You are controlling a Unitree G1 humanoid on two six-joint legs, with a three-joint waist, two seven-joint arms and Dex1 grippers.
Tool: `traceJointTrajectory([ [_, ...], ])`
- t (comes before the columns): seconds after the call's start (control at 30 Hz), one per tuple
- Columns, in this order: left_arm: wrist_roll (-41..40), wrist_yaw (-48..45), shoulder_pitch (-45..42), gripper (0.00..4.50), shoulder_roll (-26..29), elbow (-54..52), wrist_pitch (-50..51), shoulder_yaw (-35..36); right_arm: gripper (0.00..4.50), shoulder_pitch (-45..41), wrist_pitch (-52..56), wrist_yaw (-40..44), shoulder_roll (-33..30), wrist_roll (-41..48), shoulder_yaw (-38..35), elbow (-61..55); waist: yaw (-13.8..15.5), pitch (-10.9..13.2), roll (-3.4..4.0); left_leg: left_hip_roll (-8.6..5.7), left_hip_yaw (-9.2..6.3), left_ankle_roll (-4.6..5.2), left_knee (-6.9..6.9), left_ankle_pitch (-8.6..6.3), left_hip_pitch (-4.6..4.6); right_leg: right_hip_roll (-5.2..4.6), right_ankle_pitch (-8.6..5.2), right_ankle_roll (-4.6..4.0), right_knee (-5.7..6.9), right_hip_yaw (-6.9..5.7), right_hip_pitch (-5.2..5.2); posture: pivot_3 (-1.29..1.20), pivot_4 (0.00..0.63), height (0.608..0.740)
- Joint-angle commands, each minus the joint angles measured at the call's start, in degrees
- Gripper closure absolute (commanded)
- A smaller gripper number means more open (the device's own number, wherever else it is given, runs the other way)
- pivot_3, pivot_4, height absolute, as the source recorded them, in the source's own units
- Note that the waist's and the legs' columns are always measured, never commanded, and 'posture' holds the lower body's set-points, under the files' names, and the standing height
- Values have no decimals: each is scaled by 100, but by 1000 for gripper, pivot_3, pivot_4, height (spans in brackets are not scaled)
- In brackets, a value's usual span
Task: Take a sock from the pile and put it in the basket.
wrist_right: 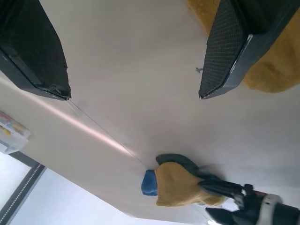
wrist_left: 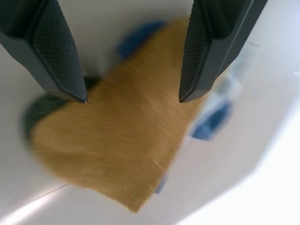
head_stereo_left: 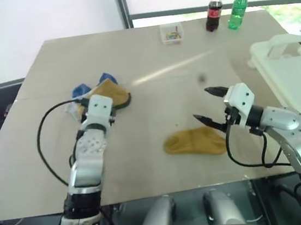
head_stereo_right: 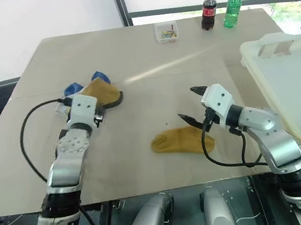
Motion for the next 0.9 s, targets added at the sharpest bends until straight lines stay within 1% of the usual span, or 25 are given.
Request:
traceJointTrajectory([
  [0.03, -1121, -382, 124, 1245, -234, -554, 193, 934, 35, -59, -120, -9, 26, 3, -25, -128, 19, 0, 0, 1, -3, 2, 1, -1, 0, 1, 0, 0, 1, -3, 1, 0, 150, 740],
  [0.2, -1940, -320, 122, 1245, -375, -550, 403, 1769, 35, -70, -155, 21, 77, -48, 56, -86, 28, -1, -1, 1, -4, 6, 4, -3, 4, 7, 0, 0, 2, -7, 6, 0, 150, 740],
  [0.3, -2033, -43, -6, 1245, -356, -326, 484, 2015, 35, -77, -190, 40, 75, -46, 65, -46, 29, -1, -1, -2, -3, 3, 6, -1, 3, 8, 0, 1, 2, -6, 7, 0, 150, 740],
  [0.57, -1596, 578, -458, 1245, -380, 419, 263, 1662, 35, -167, -274, 84, 118, -67, 149, 103, 36, -3, -5, -6, -6, -1, 9, 1, 3, 10, 1, 1, 2, -9, 9, 0, 150, 740],
  [0.7, -1555, 716, -605, 1245, -417, 731, 159, 1585, 35, -154, -256, 65, 121, -67, 141, 77, 31, -3, -5, -5, -7, -4, 8, 2, 3, 11, 1, 0, 2, -9, 8, 0, 150, 740],
  [0.73, -1550, 715, -618, 1803, -408, 774, 126, 1569, 0, -152, -246, 57, 124, -65, 138, 71, 25, -3, -5, -5, -6, -4, 8, 2, 3, 11, 1, 0, 3, -8, 8, 0, 150, 740],
  [0.77, -1556, 705, -638, 2010, -396, 815, 86, 1568, 0, -153, -240, 47, 124, -72, 137, 68, 24, -3, -5, -5, -5, -3, 8, 2, 3, 11, 1, 0, 2, -7, 8, 0, 150, 740],
  [0.8, -1565, 700, -641, 2638, -391, 830, 59, 1570, 0, -143, -236, 40, 120, -76, 134, 53, 25, -3, -6, -5, -5, -3, 8, 2, 3, 11, 1, 0, 3, -7, 8, 0, 150, 740],
  [0.87, -1585, 664, -644, 3560, -349, 895, 1, 1594, 0, -143, -214, 21, 126, -76, 130, 39, 28, -3, -6, -4, -6, -3, 8, 2, 3, 10, 1, 0, 2, -7, 8, 0, 150, 740],
  [0.9, -1592, 648, -623, 3818, -332, 905, -19, 1606, 0, -137, -207, 16, 125, -75, 132, 25, 29, -4, -6, -5, -6, -4, 8, 2, 3, 10, 1, 0, 2, -8, 8, 0, 150, 740],
])
